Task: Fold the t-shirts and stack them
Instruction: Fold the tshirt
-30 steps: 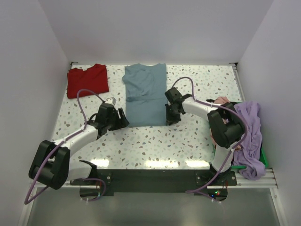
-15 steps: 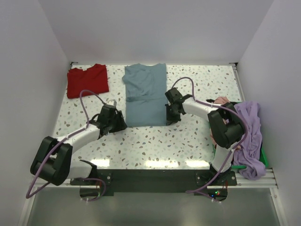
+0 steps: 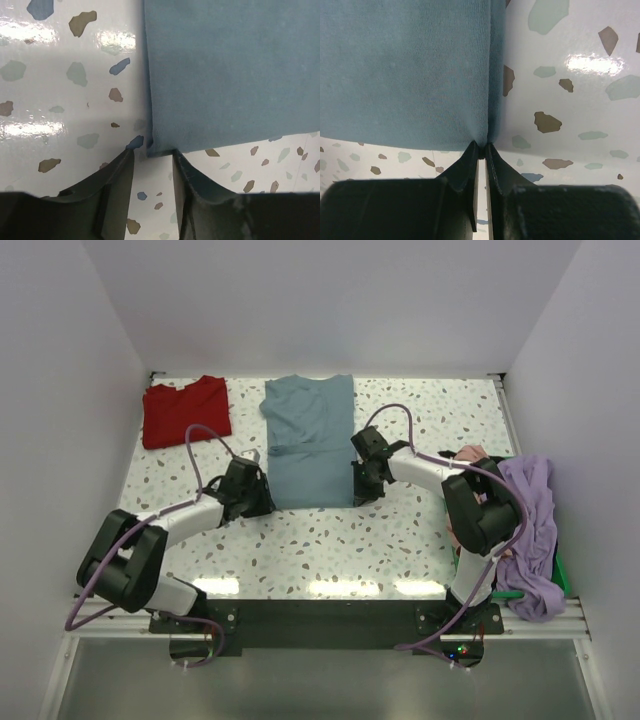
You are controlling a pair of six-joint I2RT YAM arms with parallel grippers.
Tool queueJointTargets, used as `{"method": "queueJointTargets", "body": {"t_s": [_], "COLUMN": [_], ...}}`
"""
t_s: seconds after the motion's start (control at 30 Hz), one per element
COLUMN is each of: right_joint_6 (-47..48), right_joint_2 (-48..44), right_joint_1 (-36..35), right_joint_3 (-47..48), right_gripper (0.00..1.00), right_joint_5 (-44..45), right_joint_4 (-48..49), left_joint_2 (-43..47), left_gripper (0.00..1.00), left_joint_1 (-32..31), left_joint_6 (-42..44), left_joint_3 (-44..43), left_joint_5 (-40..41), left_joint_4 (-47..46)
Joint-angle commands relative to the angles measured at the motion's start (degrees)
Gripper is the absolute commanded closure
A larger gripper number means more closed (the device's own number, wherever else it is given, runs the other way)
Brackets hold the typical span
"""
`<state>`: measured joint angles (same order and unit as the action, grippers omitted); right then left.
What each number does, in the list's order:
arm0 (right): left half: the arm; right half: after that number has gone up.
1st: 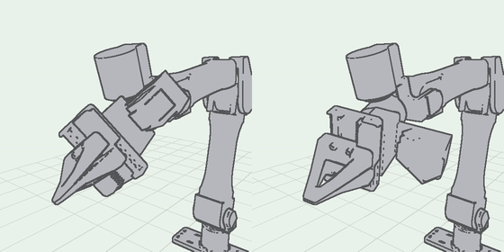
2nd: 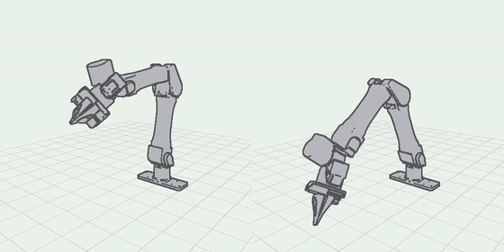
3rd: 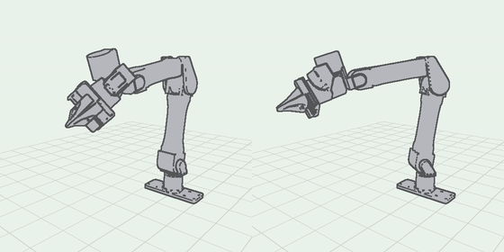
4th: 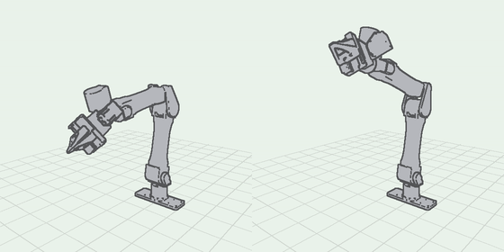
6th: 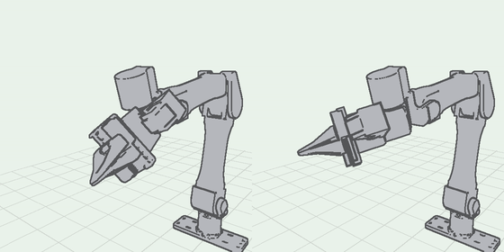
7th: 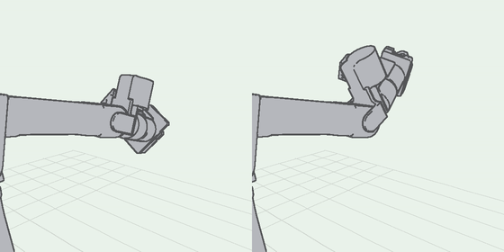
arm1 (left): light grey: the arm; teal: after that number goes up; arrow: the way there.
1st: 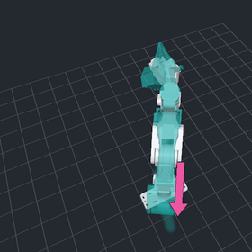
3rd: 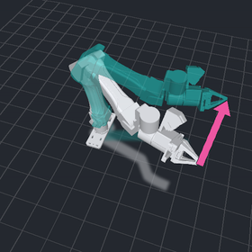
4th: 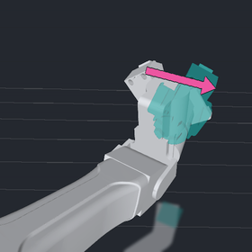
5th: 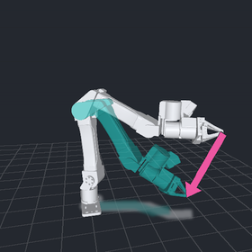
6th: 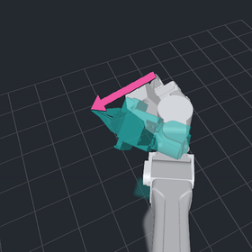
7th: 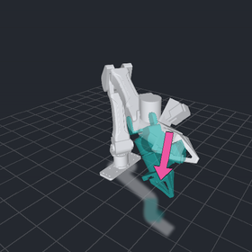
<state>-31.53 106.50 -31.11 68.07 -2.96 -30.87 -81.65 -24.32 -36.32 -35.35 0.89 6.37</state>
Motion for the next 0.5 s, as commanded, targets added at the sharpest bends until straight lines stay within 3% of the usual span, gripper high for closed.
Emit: {"method": "queueJointTargets", "body": {"t_s": [0.0, 0.23, 0.33, 0.37, 0.47], "right_joint_6": [-0.1, -0.1, -0.2, -0.2, 0.1], "right_joint_2": [0.7, 0.9, 0.9, 1.0, 0.7], "right_joint_1": [-0.2, -0.1, -0.2, -0.2, -0.3], "right_joint_3": [-1.4, -1.0, -0.8, -0.8, -0.7], "right_gripper": [0.98, 1.0, 1.0, 1.0, 1.0], "right_joint_5": [1.6, 1.7, 1.8, 1.8, 2.2], "right_joint_4": [-0.4, -0.7, -0.9, -0.9, -1.3], "left_joint_2": [-1.1, -2.1, -3.1, -3.3, -4.1], "left_gripper": [0.61, 0.71, 0.83, 0.98, 1.0], "left_joint_1": [-0.3, -0.4, -0.4, -0.4, -0.4], "left_joint_6": [0.9, 0.3, 0.0, 0.1, -0.8], "left_joint_3": [-1.9, -0.2, 0.2, 0.3, 0.0], "left_joint_5": [1.7, 0.0, -0.6, -0.6, -0.5], "left_joint_4": [-1.5, -3.9, -5.0, -5.2, -5.2]}}
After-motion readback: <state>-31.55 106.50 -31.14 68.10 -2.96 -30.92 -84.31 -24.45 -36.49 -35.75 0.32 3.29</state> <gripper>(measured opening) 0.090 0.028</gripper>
